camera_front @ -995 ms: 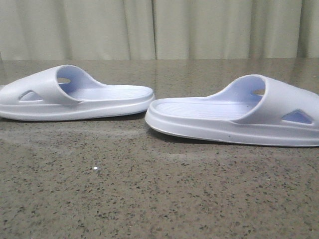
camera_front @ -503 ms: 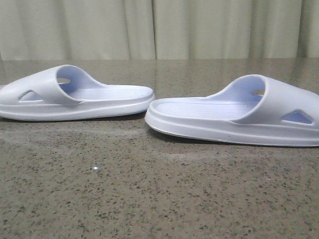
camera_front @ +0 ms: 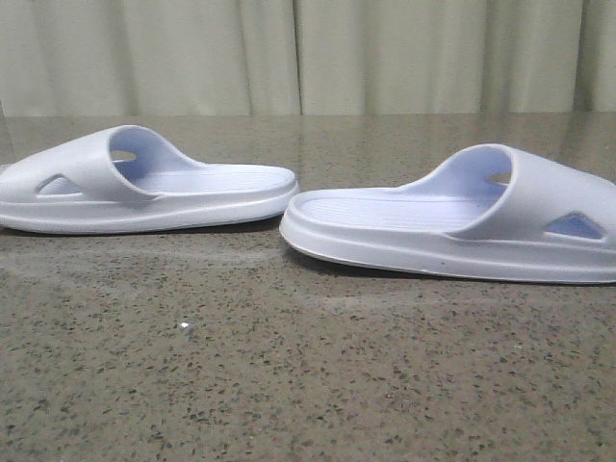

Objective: Insert blue slippers together front up

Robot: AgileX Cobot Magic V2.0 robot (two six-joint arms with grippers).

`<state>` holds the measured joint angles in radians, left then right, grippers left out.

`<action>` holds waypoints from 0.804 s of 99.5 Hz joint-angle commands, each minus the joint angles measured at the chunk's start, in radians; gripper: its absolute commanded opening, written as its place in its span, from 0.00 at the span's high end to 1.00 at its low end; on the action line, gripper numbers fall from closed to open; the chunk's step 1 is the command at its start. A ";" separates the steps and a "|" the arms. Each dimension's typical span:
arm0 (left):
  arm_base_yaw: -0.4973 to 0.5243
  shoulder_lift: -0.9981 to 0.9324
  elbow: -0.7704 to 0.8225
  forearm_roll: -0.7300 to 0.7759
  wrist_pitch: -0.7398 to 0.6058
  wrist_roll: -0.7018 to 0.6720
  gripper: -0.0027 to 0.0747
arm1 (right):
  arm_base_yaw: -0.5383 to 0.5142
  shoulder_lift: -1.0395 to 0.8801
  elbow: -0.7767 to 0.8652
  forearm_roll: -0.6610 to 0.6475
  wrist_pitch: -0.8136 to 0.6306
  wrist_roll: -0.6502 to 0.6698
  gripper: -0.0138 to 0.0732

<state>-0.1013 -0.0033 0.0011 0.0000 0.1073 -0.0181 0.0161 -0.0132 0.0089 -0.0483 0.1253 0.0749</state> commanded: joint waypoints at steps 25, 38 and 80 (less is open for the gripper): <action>0.000 -0.031 0.010 0.000 -0.082 -0.010 0.94 | 0.001 -0.016 0.022 -0.001 -0.083 -0.003 0.96; 0.000 -0.031 0.010 0.000 -0.086 -0.010 0.95 | 0.001 -0.016 0.022 -0.001 -0.106 -0.003 0.96; 0.000 -0.031 0.010 -0.090 -0.113 -0.010 0.95 | 0.001 -0.016 0.022 0.001 -0.151 -0.003 0.96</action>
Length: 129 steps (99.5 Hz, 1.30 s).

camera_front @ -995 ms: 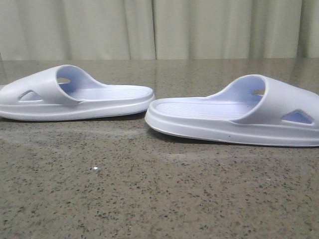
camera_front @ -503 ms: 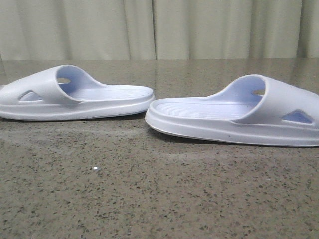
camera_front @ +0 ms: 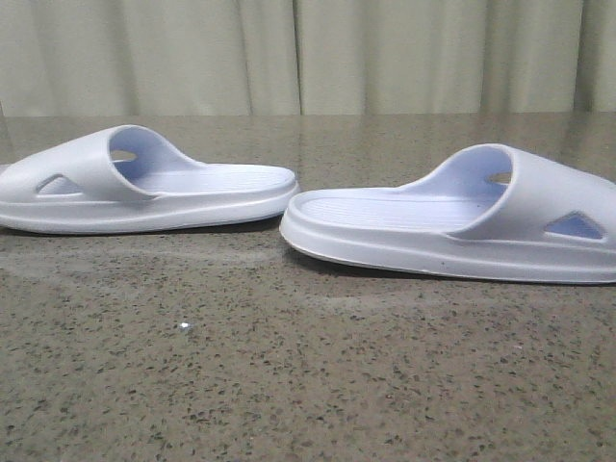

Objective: Insert blue slippers together front up

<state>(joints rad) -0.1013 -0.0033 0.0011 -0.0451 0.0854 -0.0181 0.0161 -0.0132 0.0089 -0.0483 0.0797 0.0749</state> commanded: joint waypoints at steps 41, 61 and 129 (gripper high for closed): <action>0.000 -0.018 -0.165 -0.386 0.050 -0.010 0.95 | 0.001 -0.016 -0.218 0.133 0.107 0.023 0.96; 0.000 0.119 -0.364 -0.386 0.216 -0.012 0.95 | 0.001 0.048 -0.405 0.131 0.288 0.023 0.96; 0.000 0.348 -0.547 -0.506 0.339 -0.012 0.52 | 0.001 0.271 -0.590 0.182 0.398 0.023 0.43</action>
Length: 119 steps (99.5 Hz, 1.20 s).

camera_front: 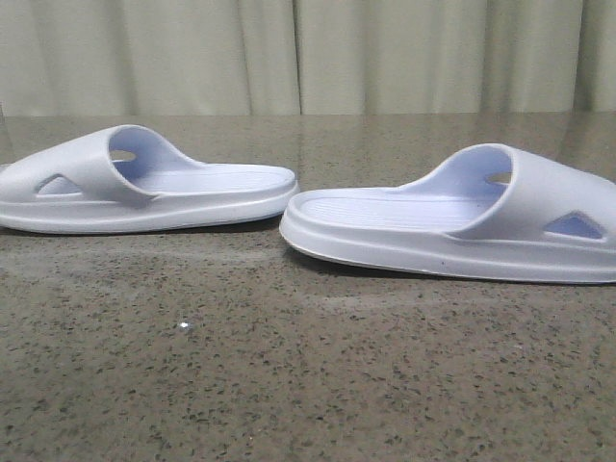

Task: Insert blue slippers together front up
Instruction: 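Move the left gripper down to the heel of the nearer slipper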

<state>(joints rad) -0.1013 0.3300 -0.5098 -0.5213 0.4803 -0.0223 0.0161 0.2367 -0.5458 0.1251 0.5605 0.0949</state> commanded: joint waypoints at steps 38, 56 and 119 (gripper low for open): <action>0.000 0.064 -0.036 -0.040 -0.125 -0.007 0.38 | 0.001 0.021 -0.035 0.012 -0.083 0.003 0.34; 0.000 0.198 -0.036 -0.162 -0.162 -0.007 0.39 | 0.001 0.021 -0.035 0.012 -0.083 0.003 0.34; 0.000 0.620 -0.074 -0.400 -0.249 -0.007 0.39 | 0.001 0.021 -0.035 0.027 -0.083 0.003 0.34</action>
<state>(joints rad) -0.1013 0.9114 -0.5311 -0.8905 0.2783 -0.0223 0.0161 0.2367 -0.5464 0.1428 0.5605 0.0972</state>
